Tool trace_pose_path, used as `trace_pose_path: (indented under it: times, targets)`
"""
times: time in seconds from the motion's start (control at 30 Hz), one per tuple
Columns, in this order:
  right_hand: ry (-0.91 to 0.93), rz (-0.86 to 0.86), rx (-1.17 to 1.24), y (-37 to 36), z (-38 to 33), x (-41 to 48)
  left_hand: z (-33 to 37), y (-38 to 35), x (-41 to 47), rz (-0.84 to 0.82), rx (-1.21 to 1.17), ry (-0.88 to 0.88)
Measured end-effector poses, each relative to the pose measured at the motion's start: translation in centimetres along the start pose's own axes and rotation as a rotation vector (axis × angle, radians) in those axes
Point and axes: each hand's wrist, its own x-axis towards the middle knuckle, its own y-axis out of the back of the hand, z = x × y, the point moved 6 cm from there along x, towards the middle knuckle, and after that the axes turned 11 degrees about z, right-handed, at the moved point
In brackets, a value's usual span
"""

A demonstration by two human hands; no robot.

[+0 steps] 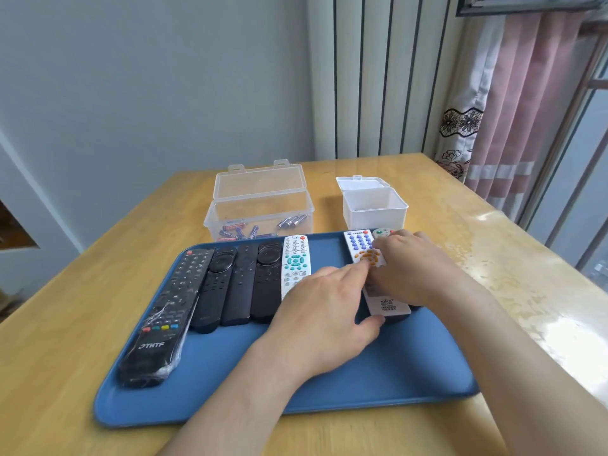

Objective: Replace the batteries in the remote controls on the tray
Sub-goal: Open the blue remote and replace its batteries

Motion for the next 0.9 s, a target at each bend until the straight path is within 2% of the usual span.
trace_pose_path:
  times: [0.1,0.2,0.27,0.33,0.37,0.43,0.53,0.63,0.8,0.9]
  targets:
    - [0.014,-0.013,0.013,-0.3,0.3,0.3,0.1,-0.2,0.0,-0.002,-0.047,-0.013]
    - [0.05,0.075,0.071,0.2,-0.3,0.1,-0.2,0.3,-0.1,-0.016,-0.033,-0.021]
    - [0.148,0.125,0.107,0.7,-1.7,-0.3,-1.1,1.5,-0.1,0.056,-0.024,0.009]
    - [0.243,0.085,0.111,0.2,-2.9,-0.8,-2.7,2.3,0.0,0.131,0.081,0.074]
    - [0.265,0.046,0.08,-0.3,-3.2,-0.9,-3.6,2.3,0.0,0.112,0.158,0.127]
    - [0.264,0.0,-0.008,-1.1,-3.0,-0.9,-4.9,1.6,-0.3,-0.033,0.294,0.205]
    - [0.242,0.038,-0.066,-1.1,-2.4,-0.4,-4.0,1.4,-0.7,-0.145,0.372,0.124]
    - [0.246,0.103,-0.066,-1.2,-2.5,-0.2,-2.4,1.6,-0.8,-0.133,0.31,0.057]
    - [0.243,0.118,0.028,-1.0,-2.9,-0.4,-1.9,0.5,-0.9,0.009,0.323,0.091]
    - [0.256,0.155,0.031,-0.7,-3.3,-0.6,-2.5,0.5,-0.7,0.038,0.364,0.108]
